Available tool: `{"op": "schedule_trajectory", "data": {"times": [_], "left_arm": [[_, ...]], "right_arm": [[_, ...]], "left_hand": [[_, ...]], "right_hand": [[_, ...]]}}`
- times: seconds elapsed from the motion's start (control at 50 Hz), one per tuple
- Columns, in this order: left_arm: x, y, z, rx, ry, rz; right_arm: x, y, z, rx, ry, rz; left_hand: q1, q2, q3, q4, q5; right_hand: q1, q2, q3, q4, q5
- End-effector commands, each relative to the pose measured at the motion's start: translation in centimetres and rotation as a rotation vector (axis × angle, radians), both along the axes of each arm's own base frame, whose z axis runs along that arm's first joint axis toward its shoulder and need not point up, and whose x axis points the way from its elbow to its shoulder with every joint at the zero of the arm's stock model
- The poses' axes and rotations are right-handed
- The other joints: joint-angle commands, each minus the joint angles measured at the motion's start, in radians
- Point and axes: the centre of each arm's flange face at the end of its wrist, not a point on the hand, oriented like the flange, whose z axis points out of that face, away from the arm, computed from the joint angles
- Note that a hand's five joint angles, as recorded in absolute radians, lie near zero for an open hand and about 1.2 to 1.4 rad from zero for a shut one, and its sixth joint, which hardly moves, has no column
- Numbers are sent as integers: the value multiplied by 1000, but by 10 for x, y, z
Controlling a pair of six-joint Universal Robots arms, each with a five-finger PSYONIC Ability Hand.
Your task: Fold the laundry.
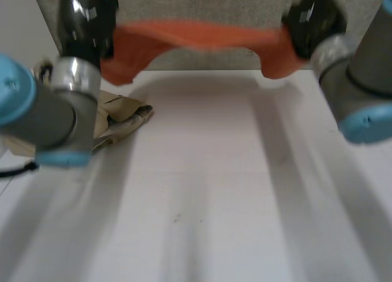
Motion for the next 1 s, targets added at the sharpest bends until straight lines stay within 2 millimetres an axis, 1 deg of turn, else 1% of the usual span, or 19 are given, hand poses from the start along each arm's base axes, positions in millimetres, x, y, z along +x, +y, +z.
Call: {"op": "schedule_trajectory", "data": {"times": [0.02, 0.04, 0.06, 0.1, 0.12, 0.14, 0.2, 0.26, 0.28, 0.32, 0.36, 0.4, 0.48, 0.52, 0.62, 0.74, 0.82, 0.88, 1.0], "left_arm": [[15, 39, -96, 288, -138, -7], [17, 43, -103, 311, -149, -7], [19, 46, -110, 334, -158, -7], [22, 55, -132, 409, -193, -9], [23, 58, -141, 437, -206, -10], [23, 63, -156, 491, -232, -16], [21, 73, -167, 555, -266, -33], [22, 77, -167, 591, -282, -38], [23, 79, -165, 608, -290, -44], [24, 79, -160, 609, -292, -52], [26, 76, -155, 607, -287, -68], [31, 70, -151, 601, -278, -70], [52, 49, -142, 594, -248, -56], [59, 43, -140, 597, -242, -55], [80, 29, -139, 637, -229, -99], [95, 19, -141, 654, -212, -160], [94, 21, -145, 680, -211, -181], [91, 24, -156, 715, -219, -195], [86, 21, -167, 740, -218, -211]], "right_arm": [[-18, 42, -94, 386, 178, 18], [-20, 50, -110, 433, 194, 25], [-21, 53, -118, 450, 201, 28], [-22, 57, -132, 475, 205, 38], [-22, 60, -144, 496, 196, 48], [-23, 60, -150, 504, 190, 52], [-27, 62, -163, 527, 156, 47], [-32, 65, -169, 547, 120, 36], [-34, 65, -169, 551, 107, 33], [-39, 64, -165, 548, 72, 33], [-44, 64, -159, 538, 44, 35], [-51, 61, -155, 531, 13, 35], [-59, 56, -156, 538, -11, 34], [-62, 54, -156, 542, -13, 23], [-63, 54, -157, 543, -12, 23], [-63, 54, -157, 542, -14, 25], [-62, 54, -158, 547, -16, 26], [-62, 55, -158, 550, -18, 28], [-61, 56, -159, 551, -16, 31]], "left_hand": [[247, 196, 201, 193, 253], [247, 196, 201, 193, 253], [247, 196, 201, 193, 253], [247, 196, 201, 193, 253], [247, 196, 201, 193, 253], [247, 196, 201, 193, 253], [247, 196, 201, 193, 253], [239, 188, 193, 185, 245], [-127, -178, -173, -181, -121], [-502, -553, -548, -556, -496], [-592, -643, -638, -646, -586], [-627, -678, -673, -681, -621], [-654, -705, -699, -708, -648], [-654, -705, -699, -708, -648], [-651, -702, -696, -705, -645], [-636, -687, -682, -690, -630], [-607, -658, -653, -661, -601], [-577, -628, -623, -631, -571], [-574, -625, -620, -628, -568]], "right_hand": [[404, 219, 214, 210, 225], [404, 219, 214, 210, 225], [404, 219, 214, 210, 225], [404, 219, 214, 210, 225], [404, 219, 214, 210, 225], [404, 219, 214, 210, 225], [404, 219, 214, 210, 225], [404, 219, 214, 210, 225], [404, 219, 214, 210, 225], [404, 219, 214, 210, 225], [404, 219, 214, 210, 225], [404, 219, 214, 210, 225], [404, 219, 214, 210, 225], [404, 219, 214, 210, 225], [404, 219, 214, 210, 225], [404, 219, 214, 210, 225], [404, 219, 214, 210, 225], [404, 219, 214, 210, 225], [404, 219, 214, 210, 225]]}}
